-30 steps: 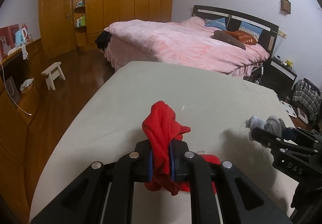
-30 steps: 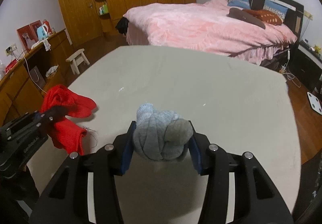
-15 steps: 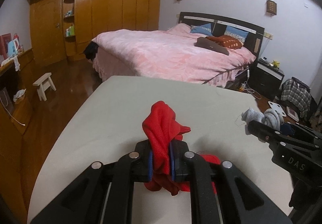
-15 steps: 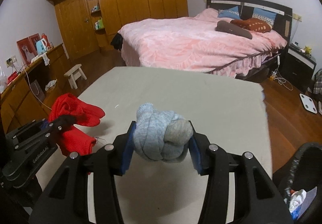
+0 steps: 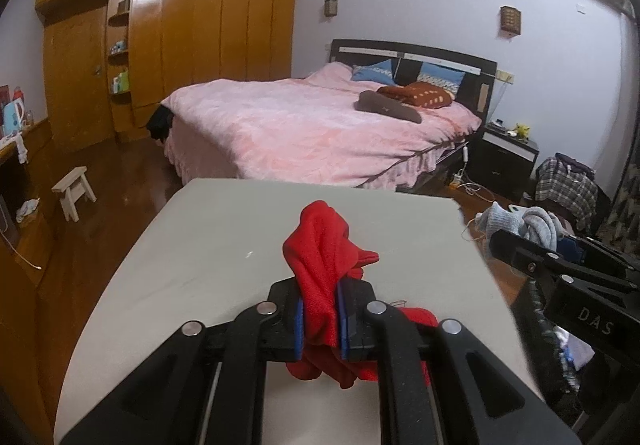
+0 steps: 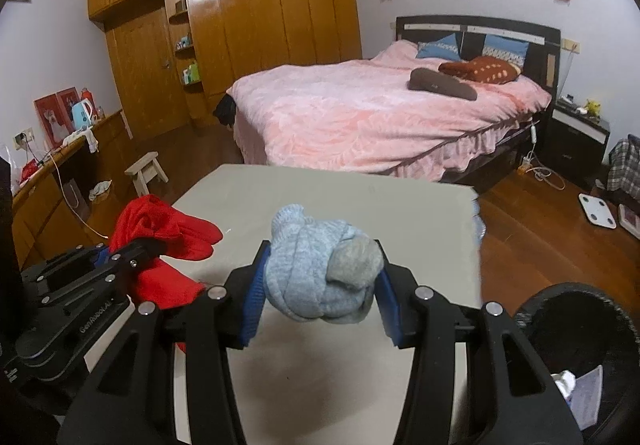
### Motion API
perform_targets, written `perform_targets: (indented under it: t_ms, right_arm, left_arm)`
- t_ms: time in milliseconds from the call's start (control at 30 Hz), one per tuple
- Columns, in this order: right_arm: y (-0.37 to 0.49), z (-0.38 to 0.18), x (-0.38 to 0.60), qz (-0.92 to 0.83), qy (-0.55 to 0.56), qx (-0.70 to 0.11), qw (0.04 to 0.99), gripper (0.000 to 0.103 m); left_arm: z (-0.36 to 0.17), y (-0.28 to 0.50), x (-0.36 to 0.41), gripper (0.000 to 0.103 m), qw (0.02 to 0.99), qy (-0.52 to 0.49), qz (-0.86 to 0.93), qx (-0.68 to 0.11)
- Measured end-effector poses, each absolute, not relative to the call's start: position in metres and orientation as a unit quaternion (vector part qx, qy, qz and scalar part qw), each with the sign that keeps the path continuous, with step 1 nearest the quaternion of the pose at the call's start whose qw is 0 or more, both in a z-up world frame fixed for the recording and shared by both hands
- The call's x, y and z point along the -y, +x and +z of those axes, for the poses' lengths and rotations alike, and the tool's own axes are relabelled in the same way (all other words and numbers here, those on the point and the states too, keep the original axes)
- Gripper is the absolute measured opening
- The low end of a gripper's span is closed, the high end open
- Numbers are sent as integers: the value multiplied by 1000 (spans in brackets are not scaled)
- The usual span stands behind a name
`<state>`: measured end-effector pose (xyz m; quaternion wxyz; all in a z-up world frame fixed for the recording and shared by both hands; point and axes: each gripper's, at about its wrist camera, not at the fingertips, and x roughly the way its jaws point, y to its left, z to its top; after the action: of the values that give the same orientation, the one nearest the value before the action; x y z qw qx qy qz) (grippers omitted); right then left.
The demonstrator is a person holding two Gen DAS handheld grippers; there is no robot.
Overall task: Collect trash
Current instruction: 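Carry the red cloth and grey sock over the bin and open both grippers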
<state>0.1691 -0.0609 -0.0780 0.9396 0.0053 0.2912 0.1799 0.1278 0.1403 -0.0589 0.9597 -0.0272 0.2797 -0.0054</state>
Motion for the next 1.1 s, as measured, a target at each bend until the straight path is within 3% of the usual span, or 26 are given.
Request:
perform_targets:
  t_ms: [1100]
  right_arm:
    - [48,-18,225,80,30,-213,973,47]
  left_arm:
    - [3,53,26,12,968,23,-133,-213]
